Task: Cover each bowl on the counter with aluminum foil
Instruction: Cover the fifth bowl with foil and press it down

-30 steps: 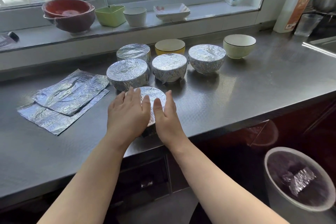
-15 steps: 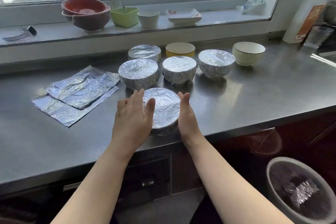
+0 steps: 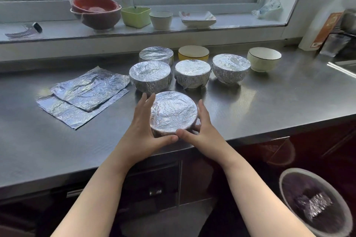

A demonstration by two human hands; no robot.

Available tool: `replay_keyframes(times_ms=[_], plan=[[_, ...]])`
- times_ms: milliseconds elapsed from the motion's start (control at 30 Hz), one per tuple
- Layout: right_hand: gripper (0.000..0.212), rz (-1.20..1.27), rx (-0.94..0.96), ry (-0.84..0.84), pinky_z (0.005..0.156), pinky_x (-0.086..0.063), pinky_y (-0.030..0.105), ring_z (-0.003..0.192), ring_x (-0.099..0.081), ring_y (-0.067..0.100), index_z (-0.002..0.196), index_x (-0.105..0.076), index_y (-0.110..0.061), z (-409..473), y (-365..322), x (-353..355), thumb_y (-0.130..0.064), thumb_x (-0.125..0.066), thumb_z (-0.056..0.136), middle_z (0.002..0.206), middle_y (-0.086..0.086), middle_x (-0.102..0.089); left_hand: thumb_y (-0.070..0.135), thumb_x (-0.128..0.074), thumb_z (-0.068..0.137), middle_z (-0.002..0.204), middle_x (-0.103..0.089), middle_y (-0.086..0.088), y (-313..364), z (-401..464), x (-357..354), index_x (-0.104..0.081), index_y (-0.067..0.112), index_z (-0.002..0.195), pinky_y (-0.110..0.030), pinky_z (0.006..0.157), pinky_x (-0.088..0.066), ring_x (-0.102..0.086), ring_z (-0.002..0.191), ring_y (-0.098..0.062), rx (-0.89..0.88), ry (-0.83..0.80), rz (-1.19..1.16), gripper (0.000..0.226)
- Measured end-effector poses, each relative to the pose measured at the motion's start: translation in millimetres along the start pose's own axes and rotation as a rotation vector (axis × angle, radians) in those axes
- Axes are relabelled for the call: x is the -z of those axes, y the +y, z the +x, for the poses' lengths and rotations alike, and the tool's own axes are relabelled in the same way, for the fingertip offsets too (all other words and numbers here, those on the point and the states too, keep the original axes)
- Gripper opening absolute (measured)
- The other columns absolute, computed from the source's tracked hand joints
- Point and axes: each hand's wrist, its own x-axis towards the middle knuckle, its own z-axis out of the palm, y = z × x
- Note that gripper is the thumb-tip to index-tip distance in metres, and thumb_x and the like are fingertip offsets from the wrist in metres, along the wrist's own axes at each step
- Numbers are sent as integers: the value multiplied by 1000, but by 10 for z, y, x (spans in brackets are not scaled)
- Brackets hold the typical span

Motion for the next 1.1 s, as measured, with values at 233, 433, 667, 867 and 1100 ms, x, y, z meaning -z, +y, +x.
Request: replay_keyframes(times_ms=[233,433,667,867,1100], plan=[[125,24,48,88,112,-39,29,131,-44,-4,155,5,-33,-6,92,-100,-52,-83,68,151,-26,-29,70,-71,55,162,-1,10,-62,-63,-80,0,46,149,-19,113,-12,2,147,3,-11,60,-65,121],[129,-62,22,80,116,-34,40,137,-41,4,153,-2,-41,31,176,-26,-79,-75,53,156,-19,-29,70,-75,59,160,-3,11,-37,-64,-157,-1,38,152,-25,115,-19,-4,148,-2,-23,80,-41,123],[111,-61,33,94,104,-42,21,119,-53,-8,150,-23,-29,182,119,414,-73,-70,59,135,-22,-51,53,-85,62,161,-2,4,103,189,-484,-1,36,153,-3,104,-9,-2,139,14,-38,102,-28,125],[75,6,3,174,78,-40,0,108,-54,-18,134,-50,-25,289,-17,884,-77,-39,81,117,-26,-59,55,-83,64,160,0,2,371,604,-876,-2,34,154,-26,114,-21,-12,145,-7,-58,57,-10,123],[89,152,-162,241,113,-34,38,127,-53,8,134,-55,-37,625,303,1590,-94,-38,67,129,-15,-63,54,-82,67,161,8,3,670,1082,-1305,3,33,154,-34,113,-26,-16,147,-20,-40,-26,-9,124]])
